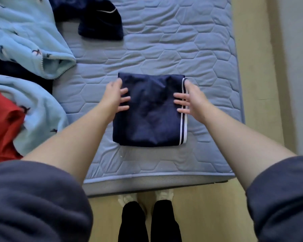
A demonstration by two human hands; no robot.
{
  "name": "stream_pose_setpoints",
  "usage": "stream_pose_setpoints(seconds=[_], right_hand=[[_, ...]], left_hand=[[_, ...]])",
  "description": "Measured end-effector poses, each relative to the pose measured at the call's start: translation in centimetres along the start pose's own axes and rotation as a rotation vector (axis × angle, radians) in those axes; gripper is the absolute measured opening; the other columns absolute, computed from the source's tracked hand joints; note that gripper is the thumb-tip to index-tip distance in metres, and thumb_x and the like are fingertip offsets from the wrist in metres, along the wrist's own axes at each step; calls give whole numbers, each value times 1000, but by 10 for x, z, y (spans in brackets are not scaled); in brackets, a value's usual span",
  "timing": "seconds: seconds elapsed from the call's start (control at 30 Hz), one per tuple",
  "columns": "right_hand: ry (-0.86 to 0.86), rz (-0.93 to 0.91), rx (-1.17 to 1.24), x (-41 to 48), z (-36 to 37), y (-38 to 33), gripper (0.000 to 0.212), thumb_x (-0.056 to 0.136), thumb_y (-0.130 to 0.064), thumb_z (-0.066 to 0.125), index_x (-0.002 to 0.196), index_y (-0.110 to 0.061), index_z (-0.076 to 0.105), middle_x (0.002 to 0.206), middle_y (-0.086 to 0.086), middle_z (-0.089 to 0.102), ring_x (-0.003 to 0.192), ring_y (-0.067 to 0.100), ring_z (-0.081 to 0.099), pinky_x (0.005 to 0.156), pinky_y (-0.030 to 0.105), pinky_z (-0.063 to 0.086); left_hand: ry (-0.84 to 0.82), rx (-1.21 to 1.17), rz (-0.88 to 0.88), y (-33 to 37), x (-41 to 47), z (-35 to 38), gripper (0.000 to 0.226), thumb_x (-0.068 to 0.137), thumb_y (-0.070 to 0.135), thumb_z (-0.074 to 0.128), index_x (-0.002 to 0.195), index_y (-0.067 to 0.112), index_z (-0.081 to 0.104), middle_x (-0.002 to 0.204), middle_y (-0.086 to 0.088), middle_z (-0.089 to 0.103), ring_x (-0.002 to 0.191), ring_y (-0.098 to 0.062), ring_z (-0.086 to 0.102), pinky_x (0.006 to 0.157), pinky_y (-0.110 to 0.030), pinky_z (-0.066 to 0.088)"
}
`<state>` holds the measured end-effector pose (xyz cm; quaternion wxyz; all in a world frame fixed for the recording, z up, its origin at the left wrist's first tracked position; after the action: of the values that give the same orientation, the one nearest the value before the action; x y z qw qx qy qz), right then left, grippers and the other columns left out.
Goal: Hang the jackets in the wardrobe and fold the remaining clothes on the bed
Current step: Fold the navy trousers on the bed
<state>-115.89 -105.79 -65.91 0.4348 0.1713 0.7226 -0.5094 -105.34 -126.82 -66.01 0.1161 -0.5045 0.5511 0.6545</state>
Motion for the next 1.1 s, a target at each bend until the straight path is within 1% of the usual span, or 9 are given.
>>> stream_pose_setpoints(seconds=[0.13, 0.27, 0.47, 0.63, 0.7, 0.77, 0.9, 1.0, 1.1], right_hand=[[482, -321, -727, -5, 16, 42, 63, 89, -26, 54, 146, -15, 30, 148, 11, 36, 135, 28, 35, 107, 41, 30], [383, -635, -1175, 0, 41, 81, 69, 93, -33, 46, 153, -18, 15, 161, 3, 5, 149, 23, 5, 117, 51, 8], [361, -684, -1412, 68, 50, 118, 68, 94, -45, 34, 154, -24, 9, 162, 3, 0, 148, 27, 0, 116, 57, 2], [388, -800, -957, 63, 41, 119, 70, 91, -32, 50, 152, -16, 20, 160, 12, 8, 147, 31, 7, 118, 45, 8], [445, -692, -572, 51, 27, 117, 71, 91, -22, 58, 149, -4, 22, 156, 19, 18, 145, 31, 17, 118, 25, 10], [502, -484, -314, 41, 15, 116, 65, 89, -20, 63, 144, -3, 31, 142, 17, 40, 131, 26, 40, 111, 24, 28], [238, -89, -51, 40, 3, 113, 30, 90, -28, 63, 115, -12, 56, 110, 4, 66, 93, 14, 64, 72, 15, 50], [-7, 101, 155, 32, 1, 114, 35, 90, -28, 64, 119, -10, 61, 107, 7, 72, 93, 20, 69, 74, 28, 56], [-53, 201, 177, 9, 1, 116, 33, 88, -28, 66, 113, -7, 66, 101, 9, 73, 86, 21, 71, 68, 28, 57]], left_hand=[[271, 833, 458, -48, -10, 17, 58, 92, 24, 49, 146, 13, 31, 150, -10, 36, 137, -28, 34, 109, -40, 29], [221, 1216, 794, -85, -8, 37, 65, 93, 30, 45, 152, 20, 20, 161, -5, 9, 148, -24, 7, 116, -51, 10], [241, 1439, 789, -131, 56, 40, 64, 95, 45, 31, 153, 25, 11, 161, -4, 2, 148, -25, 1, 116, -55, 4], [378, 1190, 712, -134, 52, 32, 73, 89, 49, 42, 153, 27, 13, 161, -9, 4, 148, -26, 7, 117, -48, 5], [438, 821, 591, -129, 37, 19, 78, 86, 43, 57, 150, 17, 22, 157, -13, 21, 143, -27, 23, 116, -40, 18], [420, 484, 520, -125, 28, 3, 65, 82, 31, 68, 136, 11, 39, 139, -6, 46, 127, -21, 44, 106, -28, 33], [130, 181, -19, -117, 36, -22, 42, 78, 38, 75, 108, 14, 60, 110, 0, 68, 95, -16, 65, 83, -30, 51], [-102, 146, -264, -115, 32, -30, 42, 72, 44, 78, 104, 19, 67, 95, 0, 75, 87, -19, 70, 69, -31, 55], [-153, 91, -328, -117, 13, -32, 39, 75, 39, 76, 105, 17, 67, 88, 1, 75, 81, -15, 70, 64, -27, 52]])
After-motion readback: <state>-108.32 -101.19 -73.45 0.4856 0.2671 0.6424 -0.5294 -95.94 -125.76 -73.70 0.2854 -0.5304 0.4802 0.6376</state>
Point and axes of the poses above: each hand's wrist, its own x-axis towards the middle knuckle, its own z-axis out of the palm, y = z × x, the point moved 1 cm from there along x, towards the middle knuckle
